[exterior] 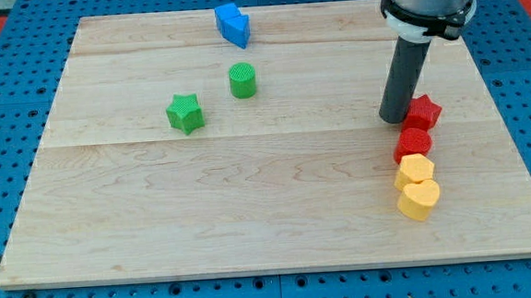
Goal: Move the red star above the red circle
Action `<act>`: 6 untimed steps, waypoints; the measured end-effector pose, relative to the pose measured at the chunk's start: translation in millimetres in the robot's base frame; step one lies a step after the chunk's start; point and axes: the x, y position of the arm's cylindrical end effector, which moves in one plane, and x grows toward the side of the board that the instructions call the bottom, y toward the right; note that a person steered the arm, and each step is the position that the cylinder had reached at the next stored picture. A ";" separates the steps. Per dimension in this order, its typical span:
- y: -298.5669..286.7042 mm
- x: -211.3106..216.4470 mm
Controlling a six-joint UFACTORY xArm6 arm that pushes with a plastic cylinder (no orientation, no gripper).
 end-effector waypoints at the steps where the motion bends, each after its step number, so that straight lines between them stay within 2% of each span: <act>1: -52.4 -14.7; 2: -54.0 -56.7; 3: -7.6 -68.8; 4: 73.3 -64.2; 5: 88.0 -31.5; 6: 77.9 -8.2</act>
